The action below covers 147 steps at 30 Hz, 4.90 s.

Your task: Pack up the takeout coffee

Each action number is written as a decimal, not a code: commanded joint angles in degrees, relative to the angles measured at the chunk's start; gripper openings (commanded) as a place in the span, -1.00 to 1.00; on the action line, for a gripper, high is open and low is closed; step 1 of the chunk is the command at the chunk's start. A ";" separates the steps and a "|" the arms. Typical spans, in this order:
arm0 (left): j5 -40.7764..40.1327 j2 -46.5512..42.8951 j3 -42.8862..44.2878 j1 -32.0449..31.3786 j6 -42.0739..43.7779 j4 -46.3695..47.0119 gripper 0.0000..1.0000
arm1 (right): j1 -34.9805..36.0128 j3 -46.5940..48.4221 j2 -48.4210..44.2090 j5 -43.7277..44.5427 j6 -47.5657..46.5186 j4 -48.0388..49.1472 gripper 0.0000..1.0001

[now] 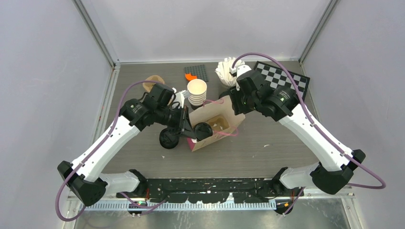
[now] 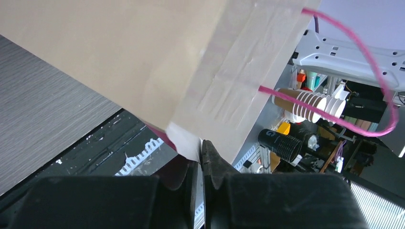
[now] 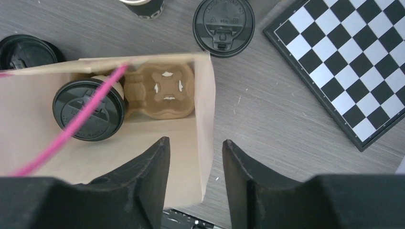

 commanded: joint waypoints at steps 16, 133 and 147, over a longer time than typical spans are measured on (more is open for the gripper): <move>-3.17 1.29 9.59 -0.15 2.33 -0.84 -0.16 | -0.35 9.37 4.74 -4.58 7.78 -10.31 -0.59; -8.25 8.64 11.01 17.47 5.27 0.12 0.01 | -10.99 7.97 -0.22 -1.16 6.06 -20.17 -0.99; -8.28 7.48 8.72 17.45 5.41 0.76 0.03 | -13.89 9.51 0.25 6.90 9.29 -32.52 -0.99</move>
